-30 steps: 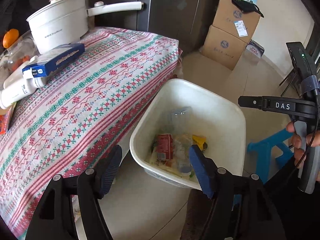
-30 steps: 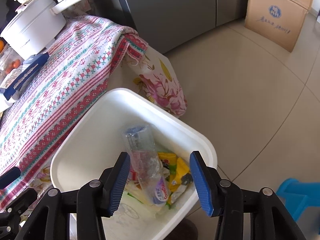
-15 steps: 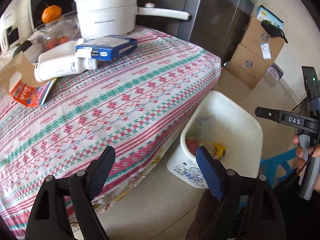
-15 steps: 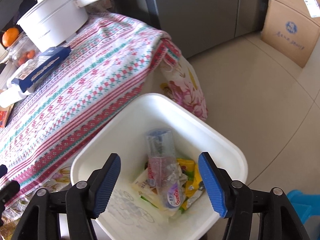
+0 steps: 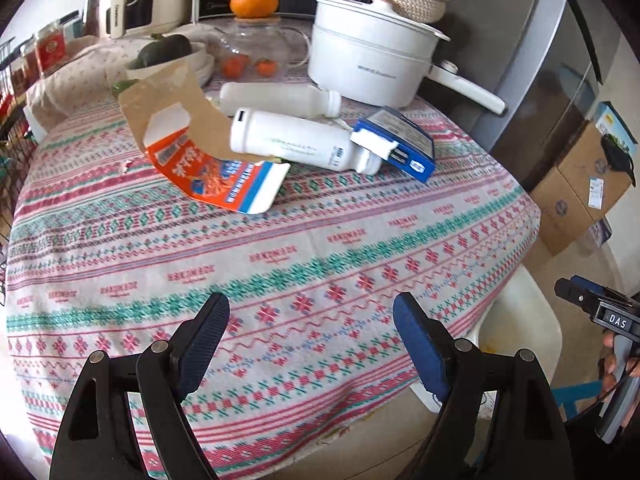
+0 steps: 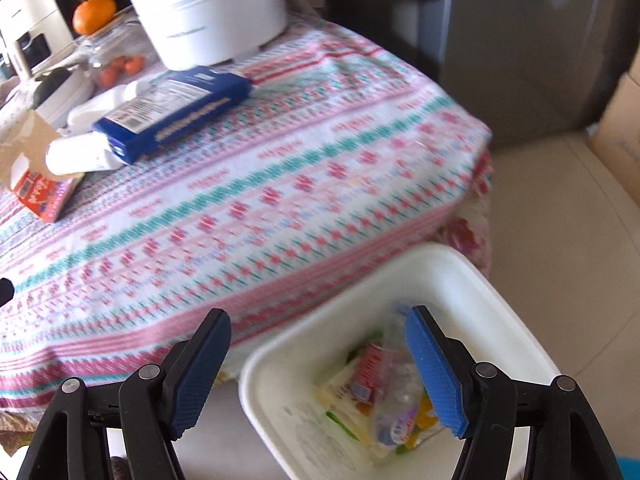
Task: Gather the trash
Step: 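Grasp the orange-white paper carton with the left gripper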
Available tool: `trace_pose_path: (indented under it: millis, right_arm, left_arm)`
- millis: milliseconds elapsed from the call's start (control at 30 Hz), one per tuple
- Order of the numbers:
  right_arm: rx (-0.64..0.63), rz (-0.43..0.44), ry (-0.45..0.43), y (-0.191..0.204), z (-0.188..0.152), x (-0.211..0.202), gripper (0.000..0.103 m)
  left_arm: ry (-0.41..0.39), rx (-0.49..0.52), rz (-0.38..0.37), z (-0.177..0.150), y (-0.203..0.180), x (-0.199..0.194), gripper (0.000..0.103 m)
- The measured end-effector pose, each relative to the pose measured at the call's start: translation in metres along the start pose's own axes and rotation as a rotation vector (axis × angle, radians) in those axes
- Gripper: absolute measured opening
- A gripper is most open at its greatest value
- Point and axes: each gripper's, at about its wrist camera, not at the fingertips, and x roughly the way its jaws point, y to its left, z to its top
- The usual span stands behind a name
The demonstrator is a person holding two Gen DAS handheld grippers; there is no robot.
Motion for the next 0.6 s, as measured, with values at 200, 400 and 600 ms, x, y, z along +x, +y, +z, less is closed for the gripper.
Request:
trace_pose_path:
  millis: [200, 400, 600]
  right_arm:
    - [-0.056, 0.08, 0.024, 0.038, 0.037, 0.012, 0.077]
    - [-0.058, 0.136, 0.034, 0.059, 0.075, 0.035, 0.078]
    - [0.027, 0.231, 0.085, 0.06, 0.101, 0.079, 0.079]
  left_arm:
    - [-0.027, -0.051, 0.059, 0.034, 0.047, 0.002, 0.086]
    - [-0.083, -0.152, 0.084, 0.07, 0.105, 0.028, 0.086]
    - [-0.077, -0.198, 0.05, 0.089, 0.133, 0.068, 0.072]
